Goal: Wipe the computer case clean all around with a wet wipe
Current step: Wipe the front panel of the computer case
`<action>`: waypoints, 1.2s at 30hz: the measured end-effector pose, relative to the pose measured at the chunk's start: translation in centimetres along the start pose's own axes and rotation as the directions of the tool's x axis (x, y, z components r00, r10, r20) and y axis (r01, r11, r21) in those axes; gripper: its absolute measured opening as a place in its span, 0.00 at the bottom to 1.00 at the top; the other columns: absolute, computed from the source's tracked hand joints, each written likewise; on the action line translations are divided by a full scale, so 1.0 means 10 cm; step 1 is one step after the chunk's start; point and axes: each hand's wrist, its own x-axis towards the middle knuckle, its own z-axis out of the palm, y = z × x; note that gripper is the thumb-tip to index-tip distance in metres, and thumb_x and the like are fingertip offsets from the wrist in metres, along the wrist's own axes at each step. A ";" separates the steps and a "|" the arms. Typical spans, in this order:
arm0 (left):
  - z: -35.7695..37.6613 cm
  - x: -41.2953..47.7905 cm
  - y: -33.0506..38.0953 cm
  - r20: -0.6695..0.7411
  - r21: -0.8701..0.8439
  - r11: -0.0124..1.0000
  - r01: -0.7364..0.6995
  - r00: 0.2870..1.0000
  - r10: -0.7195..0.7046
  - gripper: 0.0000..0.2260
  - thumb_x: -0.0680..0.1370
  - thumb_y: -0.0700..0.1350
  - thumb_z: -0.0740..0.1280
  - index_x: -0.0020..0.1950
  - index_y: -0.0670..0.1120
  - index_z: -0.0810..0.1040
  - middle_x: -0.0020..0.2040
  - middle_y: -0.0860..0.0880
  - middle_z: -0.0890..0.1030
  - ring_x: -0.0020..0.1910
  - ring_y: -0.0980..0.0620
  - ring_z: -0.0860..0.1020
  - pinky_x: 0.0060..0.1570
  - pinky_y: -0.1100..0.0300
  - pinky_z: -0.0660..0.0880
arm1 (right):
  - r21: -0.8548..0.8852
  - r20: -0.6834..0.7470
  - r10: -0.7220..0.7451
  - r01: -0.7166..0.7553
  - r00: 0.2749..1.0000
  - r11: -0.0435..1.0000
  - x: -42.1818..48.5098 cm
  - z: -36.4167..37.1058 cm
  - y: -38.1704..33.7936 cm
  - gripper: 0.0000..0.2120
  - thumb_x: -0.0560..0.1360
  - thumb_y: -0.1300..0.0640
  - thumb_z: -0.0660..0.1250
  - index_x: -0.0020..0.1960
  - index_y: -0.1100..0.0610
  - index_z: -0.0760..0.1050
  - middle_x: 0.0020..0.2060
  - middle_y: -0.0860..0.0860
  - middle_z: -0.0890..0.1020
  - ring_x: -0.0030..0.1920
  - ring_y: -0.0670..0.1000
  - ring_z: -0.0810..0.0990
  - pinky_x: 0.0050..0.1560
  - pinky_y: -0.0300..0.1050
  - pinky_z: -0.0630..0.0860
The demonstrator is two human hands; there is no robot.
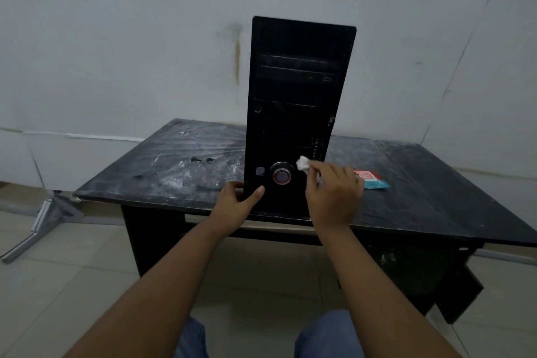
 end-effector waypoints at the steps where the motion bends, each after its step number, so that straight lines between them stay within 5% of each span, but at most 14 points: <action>1: 0.00 0.01 0.01 -0.001 -0.008 1.000 0.014 1.000 -0.014 0.38 0.74 0.73 0.70 0.74 0.50 0.68 0.68 0.49 0.77 0.62 0.53 0.80 0.59 0.53 0.79 | 0.023 0.009 -0.046 0.046 0.999 0.999 0.11 0.00 -0.04 0.06 0.81 0.54 0.73 0.56 0.53 0.86 0.47 0.50 0.86 0.48 0.56 0.80 0.50 0.55 0.74; 8: 0.02 0.01 0.00 -0.004 -0.037 0.999 -0.005 1.000 0.005 0.34 0.76 0.68 0.72 0.72 0.49 0.69 0.65 0.49 0.79 0.59 0.55 0.81 0.50 0.62 0.77 | -0.075 0.093 -0.427 0.434 0.900 0.898 0.33 0.09 -0.25 0.07 0.81 0.56 0.71 0.57 0.51 0.87 0.45 0.49 0.84 0.45 0.55 0.78 0.46 0.51 0.66; 18: -0.01 0.08 -0.12 0.019 -0.020 1.000 -0.004 1.000 0.004 0.44 0.67 0.79 0.72 0.73 0.53 0.68 0.68 0.50 0.77 0.62 0.53 0.81 0.64 0.48 0.80 | 0.068 0.144 -0.304 0.297 0.942 0.952 0.16 0.00 -0.06 0.07 0.79 0.61 0.73 0.56 0.56 0.87 0.46 0.53 0.81 0.45 0.54 0.79 0.45 0.52 0.74; 27: 0.01 0.11 -0.13 0.000 -0.005 1.000 -0.004 1.000 0.004 0.45 0.65 0.79 0.72 0.72 0.53 0.68 0.67 0.49 0.78 0.61 0.52 0.82 0.61 0.48 0.83 | 0.008 0.282 -0.501 0.520 0.818 0.854 0.47 0.05 -0.37 0.06 0.76 0.54 0.75 0.52 0.49 0.88 0.47 0.49 0.80 0.46 0.54 0.77 0.46 0.51 0.67; 32: 0.00 0.07 -0.13 0.022 0.011 1.000 -0.027 0.999 0.027 0.42 0.68 0.77 0.73 0.73 0.54 0.68 0.69 0.49 0.77 0.62 0.53 0.82 0.59 0.52 0.82 | 0.044 0.153 -0.166 0.161 0.974 0.986 0.09 -0.03 -0.04 0.08 0.79 0.58 0.71 0.53 0.51 0.88 0.47 0.49 0.82 0.47 0.54 0.78 0.46 0.51 0.72; 36: -0.02 0.08 -0.14 0.030 0.011 1.000 -0.022 0.999 0.022 0.41 0.69 0.76 0.73 0.73 0.54 0.67 0.69 0.49 0.77 0.62 0.53 0.81 0.59 0.54 0.81 | 0.066 0.139 -0.032 0.023 0.990 0.998 -0.12 -0.07 0.05 0.08 0.79 0.59 0.73 0.56 0.53 0.87 0.47 0.50 0.83 0.48 0.53 0.79 0.46 0.54 0.77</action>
